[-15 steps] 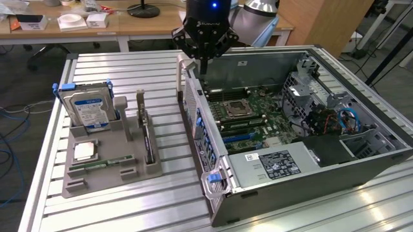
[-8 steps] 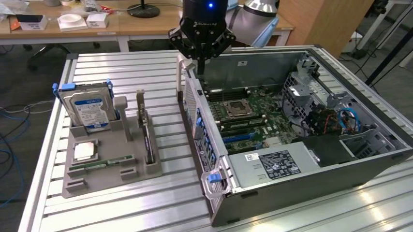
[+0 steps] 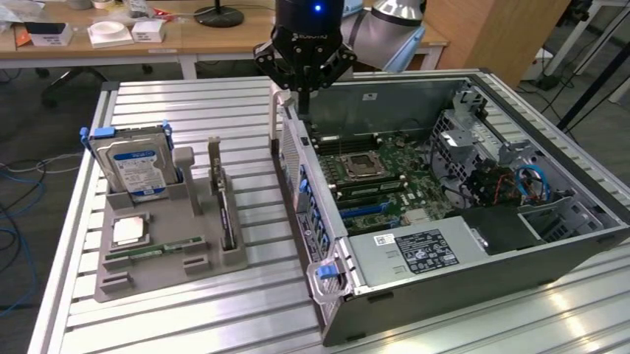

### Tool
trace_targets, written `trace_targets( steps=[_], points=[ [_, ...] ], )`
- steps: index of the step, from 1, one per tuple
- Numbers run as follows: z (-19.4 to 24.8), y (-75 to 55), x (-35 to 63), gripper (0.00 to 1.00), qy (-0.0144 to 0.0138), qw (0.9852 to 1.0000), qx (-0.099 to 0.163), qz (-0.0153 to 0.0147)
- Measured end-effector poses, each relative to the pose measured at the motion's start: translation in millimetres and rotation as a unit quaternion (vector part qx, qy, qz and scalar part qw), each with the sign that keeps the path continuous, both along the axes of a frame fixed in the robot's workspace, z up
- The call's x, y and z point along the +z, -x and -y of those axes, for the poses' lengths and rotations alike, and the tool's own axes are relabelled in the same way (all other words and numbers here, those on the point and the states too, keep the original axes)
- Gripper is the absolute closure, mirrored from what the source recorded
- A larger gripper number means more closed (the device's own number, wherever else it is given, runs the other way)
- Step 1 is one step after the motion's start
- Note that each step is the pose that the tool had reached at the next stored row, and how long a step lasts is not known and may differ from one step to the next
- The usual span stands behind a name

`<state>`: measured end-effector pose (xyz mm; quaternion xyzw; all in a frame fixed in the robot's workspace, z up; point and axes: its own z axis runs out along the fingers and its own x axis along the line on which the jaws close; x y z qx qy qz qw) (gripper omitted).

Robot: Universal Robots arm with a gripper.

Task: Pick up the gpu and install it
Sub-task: 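Reach for the gpu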

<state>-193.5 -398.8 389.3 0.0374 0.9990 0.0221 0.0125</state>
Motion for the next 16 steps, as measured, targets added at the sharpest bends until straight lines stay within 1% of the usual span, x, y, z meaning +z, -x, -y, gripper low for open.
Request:
trace_targets(
  steps=[16],
  points=[
    [0.0, 7.2, -0.1, 0.89, 0.0, 1.0, 0.0, 0.0]
  ],
)
